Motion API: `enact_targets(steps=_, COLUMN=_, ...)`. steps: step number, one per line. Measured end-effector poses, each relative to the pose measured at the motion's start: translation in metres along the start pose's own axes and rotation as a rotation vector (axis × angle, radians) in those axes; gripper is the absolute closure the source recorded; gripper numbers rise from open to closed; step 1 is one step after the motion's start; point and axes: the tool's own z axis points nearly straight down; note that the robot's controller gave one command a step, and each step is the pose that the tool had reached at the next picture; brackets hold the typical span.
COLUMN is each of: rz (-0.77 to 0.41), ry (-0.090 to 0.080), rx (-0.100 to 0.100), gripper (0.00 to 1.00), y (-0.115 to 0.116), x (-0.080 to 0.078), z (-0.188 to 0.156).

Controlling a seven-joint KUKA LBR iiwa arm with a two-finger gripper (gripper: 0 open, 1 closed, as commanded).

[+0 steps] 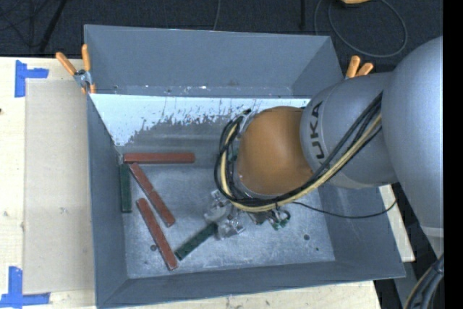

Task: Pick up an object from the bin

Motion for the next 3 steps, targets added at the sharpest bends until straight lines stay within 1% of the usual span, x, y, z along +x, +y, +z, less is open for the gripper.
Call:
enact_targets(steps=1, rz=0.0, ry=0.0, rx=0.0, gripper=1.0, y=0.0, x=0.0, z=0.0)
enact_targets(steps=2, rz=0.015, ry=0.014, rx=-0.002, gripper=1.0, y=0.006, x=0.001, z=-0.165)
enact_targets(steps=3, rz=0.015, ry=0.017, rx=-0.003, gripper=1.0, y=0.006, x=0.001, z=-0.163)
